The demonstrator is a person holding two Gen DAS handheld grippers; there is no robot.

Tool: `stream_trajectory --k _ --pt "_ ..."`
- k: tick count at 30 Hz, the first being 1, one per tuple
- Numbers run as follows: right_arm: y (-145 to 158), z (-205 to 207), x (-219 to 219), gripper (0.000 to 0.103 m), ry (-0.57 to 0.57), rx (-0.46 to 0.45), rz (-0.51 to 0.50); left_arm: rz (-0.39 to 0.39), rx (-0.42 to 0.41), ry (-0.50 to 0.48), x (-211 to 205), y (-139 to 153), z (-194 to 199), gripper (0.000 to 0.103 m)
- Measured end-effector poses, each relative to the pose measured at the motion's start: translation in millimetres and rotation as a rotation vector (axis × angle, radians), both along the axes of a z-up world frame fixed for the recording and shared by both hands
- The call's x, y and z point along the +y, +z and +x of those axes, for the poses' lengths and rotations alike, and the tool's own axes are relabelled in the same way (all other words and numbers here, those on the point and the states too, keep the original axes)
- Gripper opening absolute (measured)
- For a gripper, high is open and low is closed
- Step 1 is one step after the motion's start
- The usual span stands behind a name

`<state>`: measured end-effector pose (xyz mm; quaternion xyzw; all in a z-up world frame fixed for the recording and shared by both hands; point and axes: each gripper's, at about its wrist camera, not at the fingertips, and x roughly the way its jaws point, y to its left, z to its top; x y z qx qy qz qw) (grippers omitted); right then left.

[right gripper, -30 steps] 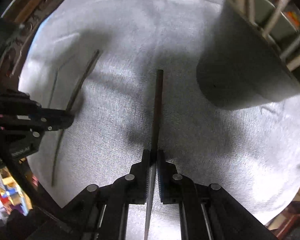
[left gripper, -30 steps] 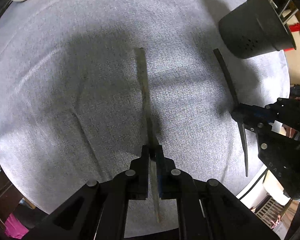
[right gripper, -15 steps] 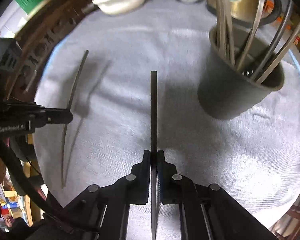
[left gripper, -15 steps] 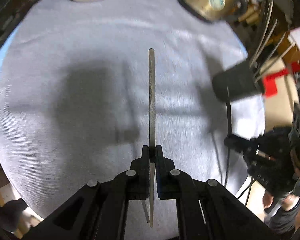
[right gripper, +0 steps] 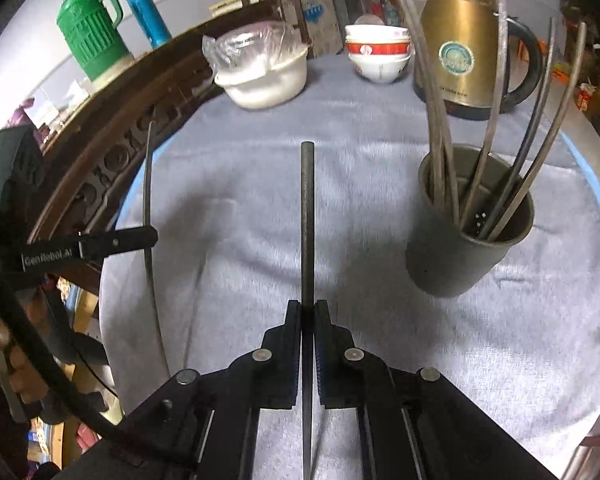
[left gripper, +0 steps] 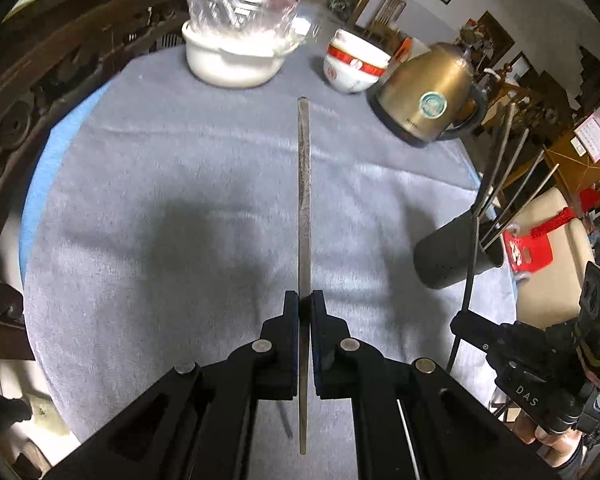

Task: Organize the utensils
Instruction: 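Lift both held chopsticks upright and carry them toward the gray cup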

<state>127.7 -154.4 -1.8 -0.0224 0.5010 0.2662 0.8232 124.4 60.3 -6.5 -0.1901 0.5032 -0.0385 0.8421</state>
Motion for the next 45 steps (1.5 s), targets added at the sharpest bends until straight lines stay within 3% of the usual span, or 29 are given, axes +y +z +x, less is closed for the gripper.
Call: stream_trajectory --k 6,13,19,29,45 --pt "10 -4 -5 0.007 -0.024 -0.063 0.032 0.004 -0.110 0.035 1 19 -18 0.006" --pt "26 -24 -28 0.007 -0.154 -0.221 0.120 0.045 -0.308 0.072 -10 30 -38 0.006" --pt "31 -39 -39 0.007 -0.243 -0.364 0.152 0.070 -0.400 0.089 -19 24 -34 0.006" --pt "28 -48 -36 0.007 -0.294 -0.514 0.122 0.131 -0.436 0.077 -30 11 -36 0.006" --pt "36 -80 -50 0.007 -0.291 -0.560 0.105 0.191 -0.506 0.039 -38 17 -73 0.006"
